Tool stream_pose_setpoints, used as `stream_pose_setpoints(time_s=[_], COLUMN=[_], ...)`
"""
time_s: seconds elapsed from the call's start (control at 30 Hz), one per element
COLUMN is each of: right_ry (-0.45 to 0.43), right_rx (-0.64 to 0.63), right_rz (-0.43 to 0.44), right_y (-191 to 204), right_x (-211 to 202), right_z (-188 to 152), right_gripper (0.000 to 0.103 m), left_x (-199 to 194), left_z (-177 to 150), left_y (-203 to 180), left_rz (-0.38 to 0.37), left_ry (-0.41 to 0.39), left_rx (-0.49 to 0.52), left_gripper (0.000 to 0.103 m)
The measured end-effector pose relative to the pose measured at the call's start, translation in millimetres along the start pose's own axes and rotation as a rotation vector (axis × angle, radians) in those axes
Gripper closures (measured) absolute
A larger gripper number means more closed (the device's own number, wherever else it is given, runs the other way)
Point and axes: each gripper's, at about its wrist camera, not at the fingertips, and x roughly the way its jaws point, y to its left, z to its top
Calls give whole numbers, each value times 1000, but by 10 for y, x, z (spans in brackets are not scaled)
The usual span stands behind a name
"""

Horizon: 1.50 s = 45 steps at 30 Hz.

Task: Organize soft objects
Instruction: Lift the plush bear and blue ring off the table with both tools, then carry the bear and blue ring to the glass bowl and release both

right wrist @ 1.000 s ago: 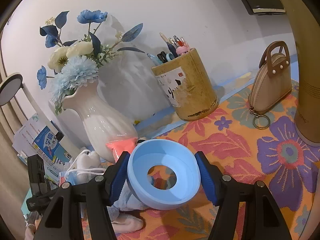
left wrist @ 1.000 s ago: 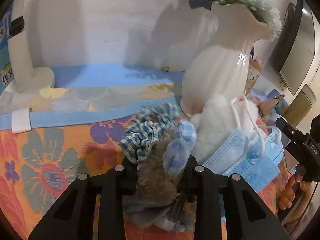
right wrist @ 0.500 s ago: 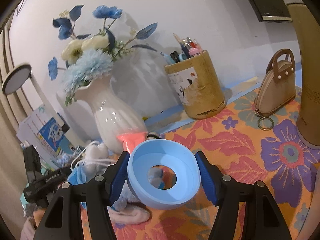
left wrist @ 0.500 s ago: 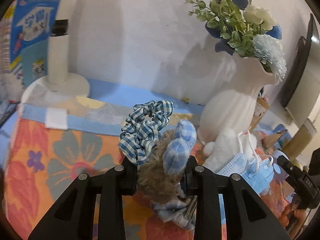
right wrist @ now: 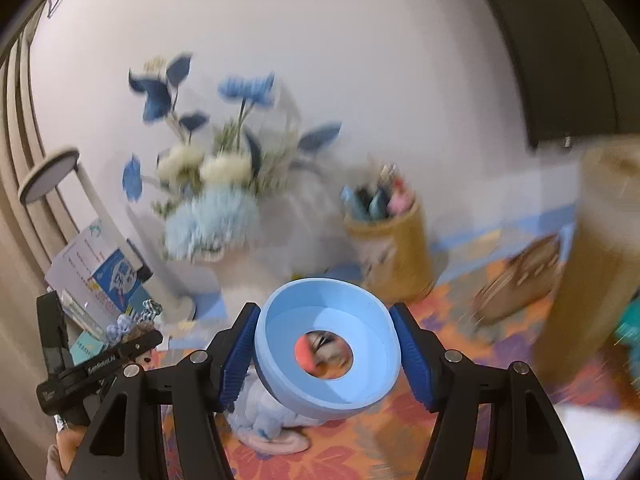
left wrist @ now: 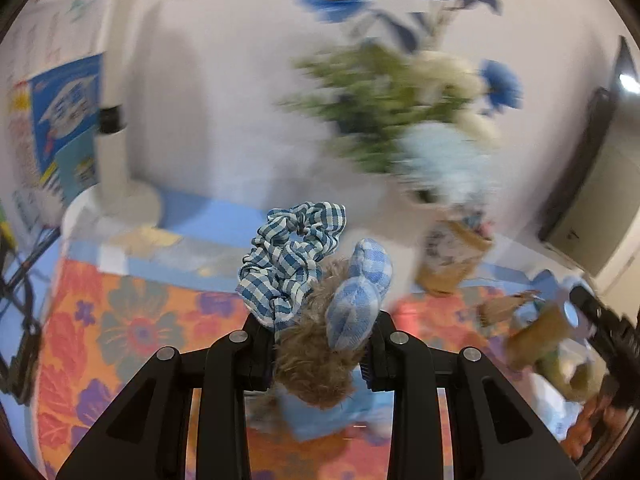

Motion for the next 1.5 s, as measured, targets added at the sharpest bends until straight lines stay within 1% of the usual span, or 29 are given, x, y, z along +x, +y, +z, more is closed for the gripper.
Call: stream_pose_setpoints(time_s=[0.1, 0.17, 0.27, 0.4, 0.5, 0.63, 0.73, 0.8, 0.83, 0.97, 1.03, 1.2, 1.27, 1.3, 1.37, 1.43, 1.47, 1.5], right_ry=[-34, -43, -41, -59, -73, -90, -97, -93, -90, -68, -55, -16, -4, 3, 13, 28, 36, 42], right_rx=[13, 30, 36, 44, 63, 100, 134, 148, 150, 163, 179, 223, 233, 244, 258, 261, 263, 269], right_rz=[-28, -37, -47, -93, -120, -169, -203, -241, -256, -346, -377, -433, -453, -459, -465, -484, -496, -506], right_y=[-187, -338, -525, -850, -1098, -1493, -1798, -2003, -2079, -2429, -2585, -2956, -3053, -3125, -3211, -3277, -3301, -3318], right_x=[-256, -417, -615, -918, -1099, -1313, -1442, -1512, -1538, -1628, -1645, -1632, -1606, -1595, -1578, -1544, -1527, -1520], right_z=[241, 351, 441, 523, 548, 537, 518, 501, 494, 444, 411, 292, 257, 229, 197, 178, 176, 170], right_gripper=[38, 38, 38, 38, 38, 38, 38, 38, 38, 38, 38, 38, 38, 38, 37, 33, 30, 24], left_x=[24, 46, 99, 222, 284, 379, 417, 446, 451, 498, 534, 677, 749, 779, 868, 959, 986, 1017], left_z=[47, 46, 19, -55, -179, -423, -622, -776, -852, -1113, -1214, -1397, -1450, -1475, -1493, -1512, -1533, -1536], left_y=[-364, -669, -1057, -1620, -2070, -2683, -3040, -3285, -3328, -3711, -3879, -4190, -4281, -4322, -4357, -4405, -4457, -4457], left_rz=[-44, -74, -121, -196, -253, -327, -385, -427, -441, -503, -526, -557, -560, -554, -545, -534, -537, -543], left_ry=[14, 22, 38, 62, 86, 132, 169, 195, 205, 237, 252, 279, 276, 274, 285, 317, 338, 355], left_rx=[39, 83, 126, 181, 246, 336, 395, 440, 455, 519, 545, 588, 609, 624, 647, 654, 657, 656], left_gripper=[75, 75, 75, 75, 75, 75, 75, 75, 75, 75, 75, 75, 75, 74, 66, 58, 50, 45])
